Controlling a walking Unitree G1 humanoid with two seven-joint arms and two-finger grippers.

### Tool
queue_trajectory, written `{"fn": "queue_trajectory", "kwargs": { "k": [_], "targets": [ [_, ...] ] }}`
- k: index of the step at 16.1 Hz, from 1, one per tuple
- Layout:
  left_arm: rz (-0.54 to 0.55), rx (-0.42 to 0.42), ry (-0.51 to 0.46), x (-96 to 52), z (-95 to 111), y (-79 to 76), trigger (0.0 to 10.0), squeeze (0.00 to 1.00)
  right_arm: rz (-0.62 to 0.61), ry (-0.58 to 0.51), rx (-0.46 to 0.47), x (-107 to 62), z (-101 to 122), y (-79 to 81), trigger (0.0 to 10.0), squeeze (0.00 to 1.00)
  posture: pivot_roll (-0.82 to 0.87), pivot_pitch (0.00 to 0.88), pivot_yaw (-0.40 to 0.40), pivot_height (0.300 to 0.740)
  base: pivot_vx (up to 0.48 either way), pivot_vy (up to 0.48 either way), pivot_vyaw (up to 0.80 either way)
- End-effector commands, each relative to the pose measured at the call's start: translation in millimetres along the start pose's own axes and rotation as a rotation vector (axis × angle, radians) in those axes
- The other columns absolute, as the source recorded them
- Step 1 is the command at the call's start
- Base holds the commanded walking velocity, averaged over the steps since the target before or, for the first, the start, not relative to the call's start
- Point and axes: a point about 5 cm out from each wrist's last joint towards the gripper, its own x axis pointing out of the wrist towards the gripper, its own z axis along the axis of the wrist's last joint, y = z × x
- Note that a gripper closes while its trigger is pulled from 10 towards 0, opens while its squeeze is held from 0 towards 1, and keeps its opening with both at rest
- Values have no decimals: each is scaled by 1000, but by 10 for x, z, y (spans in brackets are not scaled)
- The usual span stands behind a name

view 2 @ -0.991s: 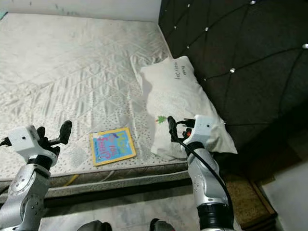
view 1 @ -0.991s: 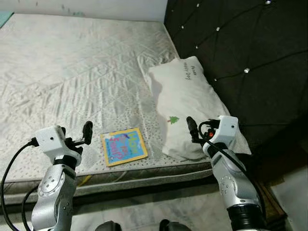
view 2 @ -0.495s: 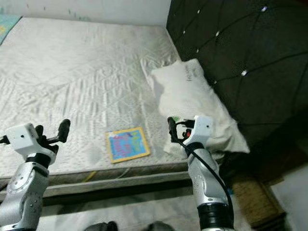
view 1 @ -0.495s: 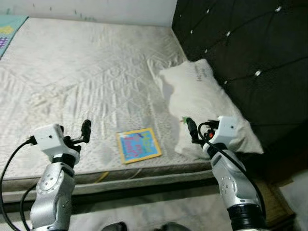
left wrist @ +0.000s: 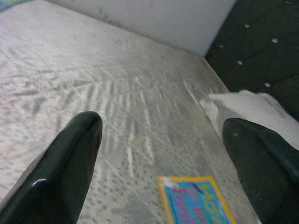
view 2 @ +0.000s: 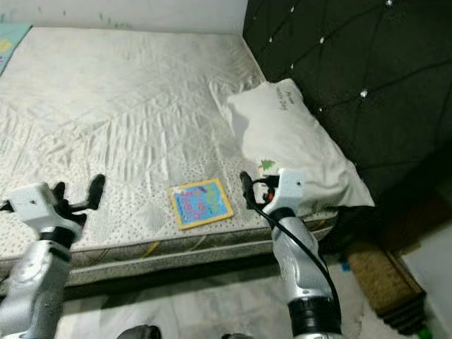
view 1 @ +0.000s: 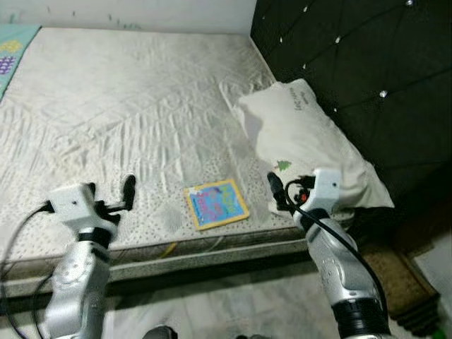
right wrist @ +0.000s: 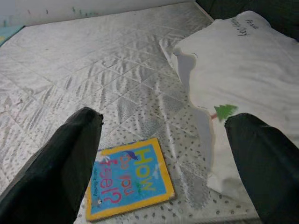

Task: Clean up the room

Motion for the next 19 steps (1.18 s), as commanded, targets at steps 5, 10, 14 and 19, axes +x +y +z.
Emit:
{"fn": "queue_trajectory", "kwargs": {
  "k": [5, 10, 14, 19],
  "targets": [
    [-34, -8, -9, 1, 11, -46, 10000, 0, -25, -4, -15, -19, 14, -78, 10000, 0, -3, 140, -91, 740, 301, 0, 0],
    [-39, -8, -12, 11, 16, -51, 10000, 0, -30, -5, -17, -8, 18, -86, 10000, 0, -3, 135, -92, 740, 325, 0, 0],
    [-27, -13, 1, 10, -3, -47, 10000, 0, -41, -2, -20, -24, 3, -113, 10000, 0, -4, 138, -93, 740, 159, 0, 0],
    [-5, -11, 8, 24, -22, -44, 10000, 0, -56, -3, -24, -17, 10, -147, 10000, 0, -5, 138, -91, 740, 0, 0, 0]
  ]
}}
